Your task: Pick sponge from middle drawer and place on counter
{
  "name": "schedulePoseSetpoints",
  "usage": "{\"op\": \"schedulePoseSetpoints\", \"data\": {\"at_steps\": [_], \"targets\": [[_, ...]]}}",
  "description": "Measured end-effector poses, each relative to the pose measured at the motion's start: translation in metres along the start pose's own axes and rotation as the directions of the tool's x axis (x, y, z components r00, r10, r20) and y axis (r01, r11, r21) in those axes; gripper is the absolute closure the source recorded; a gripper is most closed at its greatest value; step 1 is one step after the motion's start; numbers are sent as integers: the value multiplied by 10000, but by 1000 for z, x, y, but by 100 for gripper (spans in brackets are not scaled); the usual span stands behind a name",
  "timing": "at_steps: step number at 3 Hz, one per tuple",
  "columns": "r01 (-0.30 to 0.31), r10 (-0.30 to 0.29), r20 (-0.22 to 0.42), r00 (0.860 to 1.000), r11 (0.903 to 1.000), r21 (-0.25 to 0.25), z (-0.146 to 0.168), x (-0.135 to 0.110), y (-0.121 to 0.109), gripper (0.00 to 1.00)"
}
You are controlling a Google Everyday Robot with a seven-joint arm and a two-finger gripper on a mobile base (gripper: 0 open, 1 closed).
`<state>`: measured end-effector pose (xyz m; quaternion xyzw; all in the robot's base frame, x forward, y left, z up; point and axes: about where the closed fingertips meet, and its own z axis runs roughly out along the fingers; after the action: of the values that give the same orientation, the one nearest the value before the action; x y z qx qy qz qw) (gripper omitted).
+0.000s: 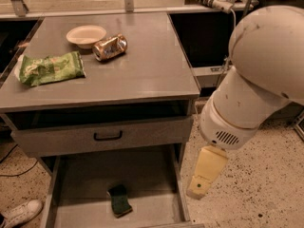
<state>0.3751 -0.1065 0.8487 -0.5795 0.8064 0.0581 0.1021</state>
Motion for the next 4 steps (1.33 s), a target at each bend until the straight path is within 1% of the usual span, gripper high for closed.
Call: {"op": "schedulePoseSetpoints", "data": {"at_steps": [1, 2, 3, 4], "targets": [[0, 0, 0, 10000, 10000, 0, 0, 0, 0, 0], [-498, 501, 126, 9987, 9985, -205, 30, -1, 8, 0], [-1868, 1904, 504, 9804, 9800, -685, 95, 8, 22, 0], [-2644, 2705, 960, 9579, 9617, -718, 139, 13, 22, 0]]}}
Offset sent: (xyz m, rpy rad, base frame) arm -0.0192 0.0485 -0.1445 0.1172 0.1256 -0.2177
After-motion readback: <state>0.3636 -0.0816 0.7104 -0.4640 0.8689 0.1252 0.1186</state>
